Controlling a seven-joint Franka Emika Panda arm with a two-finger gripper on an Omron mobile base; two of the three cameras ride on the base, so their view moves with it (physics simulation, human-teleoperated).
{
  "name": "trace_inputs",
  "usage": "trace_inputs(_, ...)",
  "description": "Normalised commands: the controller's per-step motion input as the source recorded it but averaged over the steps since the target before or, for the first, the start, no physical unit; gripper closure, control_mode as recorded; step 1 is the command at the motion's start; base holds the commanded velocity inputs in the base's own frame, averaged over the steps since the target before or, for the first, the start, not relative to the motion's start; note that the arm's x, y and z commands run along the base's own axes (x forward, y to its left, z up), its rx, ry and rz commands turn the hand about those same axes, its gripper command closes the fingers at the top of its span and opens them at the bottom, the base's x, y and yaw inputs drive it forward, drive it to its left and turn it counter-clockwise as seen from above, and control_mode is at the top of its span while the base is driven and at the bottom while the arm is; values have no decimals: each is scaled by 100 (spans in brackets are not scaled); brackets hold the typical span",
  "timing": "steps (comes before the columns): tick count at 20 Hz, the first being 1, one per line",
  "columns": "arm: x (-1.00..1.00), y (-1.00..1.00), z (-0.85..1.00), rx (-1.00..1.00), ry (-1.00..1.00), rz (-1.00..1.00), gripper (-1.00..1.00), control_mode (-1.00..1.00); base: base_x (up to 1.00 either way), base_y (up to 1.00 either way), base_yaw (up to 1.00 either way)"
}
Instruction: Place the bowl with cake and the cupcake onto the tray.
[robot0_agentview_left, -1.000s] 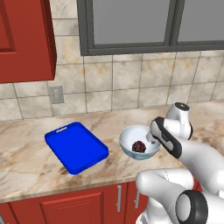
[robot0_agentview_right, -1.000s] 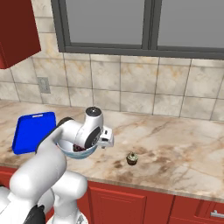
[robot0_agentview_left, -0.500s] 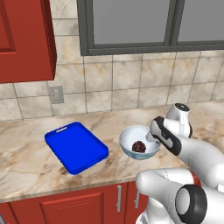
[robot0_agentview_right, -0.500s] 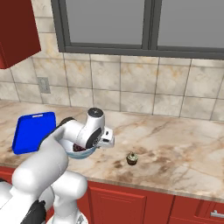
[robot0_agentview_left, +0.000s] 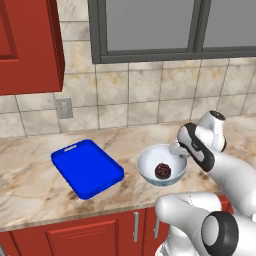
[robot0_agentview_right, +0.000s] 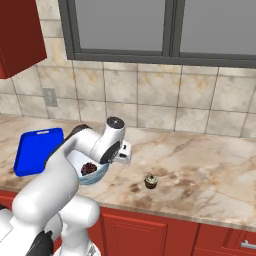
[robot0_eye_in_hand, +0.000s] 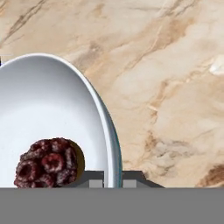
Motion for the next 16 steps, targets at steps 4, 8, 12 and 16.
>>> trace_inputs(4,0,0,43,18,0,0,100,-100,0,0,0)
trace_inputs(8,0,0,27,30,0,0,100,-100,0,0,0)
trace_inputs(12,0,5,25,25,0,0,100,-100,0,0,0)
trace_inputs(16,1,39,37,11,0,0,100,-100,0,0,0)
